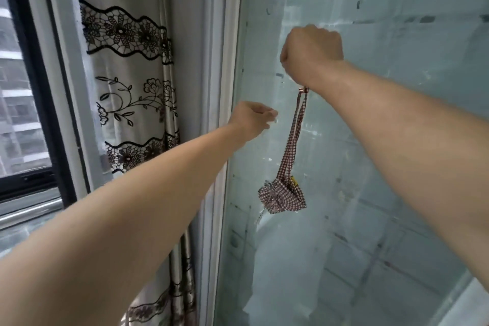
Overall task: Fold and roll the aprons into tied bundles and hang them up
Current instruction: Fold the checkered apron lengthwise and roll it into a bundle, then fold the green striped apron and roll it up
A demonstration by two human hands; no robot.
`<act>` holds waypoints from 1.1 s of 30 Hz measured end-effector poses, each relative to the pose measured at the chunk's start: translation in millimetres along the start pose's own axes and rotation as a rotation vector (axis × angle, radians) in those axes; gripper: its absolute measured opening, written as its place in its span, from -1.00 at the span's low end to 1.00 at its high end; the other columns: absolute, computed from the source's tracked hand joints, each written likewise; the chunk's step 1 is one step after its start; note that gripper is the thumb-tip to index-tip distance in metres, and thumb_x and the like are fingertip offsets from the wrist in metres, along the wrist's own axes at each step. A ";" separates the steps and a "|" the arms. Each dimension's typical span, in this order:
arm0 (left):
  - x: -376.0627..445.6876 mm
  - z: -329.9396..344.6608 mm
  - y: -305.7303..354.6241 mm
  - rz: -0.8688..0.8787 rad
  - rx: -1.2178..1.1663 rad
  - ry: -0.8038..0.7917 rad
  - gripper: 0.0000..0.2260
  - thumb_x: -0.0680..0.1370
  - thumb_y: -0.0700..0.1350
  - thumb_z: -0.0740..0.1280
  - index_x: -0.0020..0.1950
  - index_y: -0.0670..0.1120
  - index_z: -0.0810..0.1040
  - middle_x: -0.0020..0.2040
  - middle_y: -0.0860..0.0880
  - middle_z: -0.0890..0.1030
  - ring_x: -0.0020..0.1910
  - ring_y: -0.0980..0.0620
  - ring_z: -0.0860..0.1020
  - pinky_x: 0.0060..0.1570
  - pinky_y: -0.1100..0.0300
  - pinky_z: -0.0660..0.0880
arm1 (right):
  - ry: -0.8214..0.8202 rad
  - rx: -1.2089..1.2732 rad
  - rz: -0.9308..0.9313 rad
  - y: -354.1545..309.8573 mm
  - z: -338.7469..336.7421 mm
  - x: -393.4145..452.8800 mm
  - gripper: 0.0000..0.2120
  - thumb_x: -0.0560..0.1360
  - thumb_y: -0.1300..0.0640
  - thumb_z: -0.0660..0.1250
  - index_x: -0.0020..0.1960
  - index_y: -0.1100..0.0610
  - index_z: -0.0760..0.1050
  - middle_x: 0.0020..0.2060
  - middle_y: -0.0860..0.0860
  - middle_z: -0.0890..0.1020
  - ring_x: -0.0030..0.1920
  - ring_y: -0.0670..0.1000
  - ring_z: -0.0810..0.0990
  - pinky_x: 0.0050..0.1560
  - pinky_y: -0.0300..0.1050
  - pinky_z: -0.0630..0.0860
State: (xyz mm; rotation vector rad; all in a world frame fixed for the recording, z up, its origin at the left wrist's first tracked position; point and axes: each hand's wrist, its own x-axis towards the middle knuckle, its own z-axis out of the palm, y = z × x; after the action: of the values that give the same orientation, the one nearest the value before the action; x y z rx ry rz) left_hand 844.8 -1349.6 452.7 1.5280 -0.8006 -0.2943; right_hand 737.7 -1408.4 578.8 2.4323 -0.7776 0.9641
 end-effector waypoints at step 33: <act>-939.1 -382.3 -123.1 -1.084 0.058 0.974 -0.68 0.65 -0.03 0.36 0.34 -0.15 0.56 0.30 -0.11 0.59 0.22 -0.07 0.56 0.16 0.04 0.50 | -1.320 0.604 -1.385 -605.6 -237.0 -639.4 -0.82 0.61 0.19 0.34 0.12 0.26 0.64 -0.05 0.10 0.73 -0.28 0.04 0.68 -0.32 -0.10 0.63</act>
State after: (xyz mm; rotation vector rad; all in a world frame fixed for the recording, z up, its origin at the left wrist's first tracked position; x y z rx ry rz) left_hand 444.5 -466.8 130.8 1.7687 0.8326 -0.2511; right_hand 615.0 -596.8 181.3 2.8687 1.0878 -1.1349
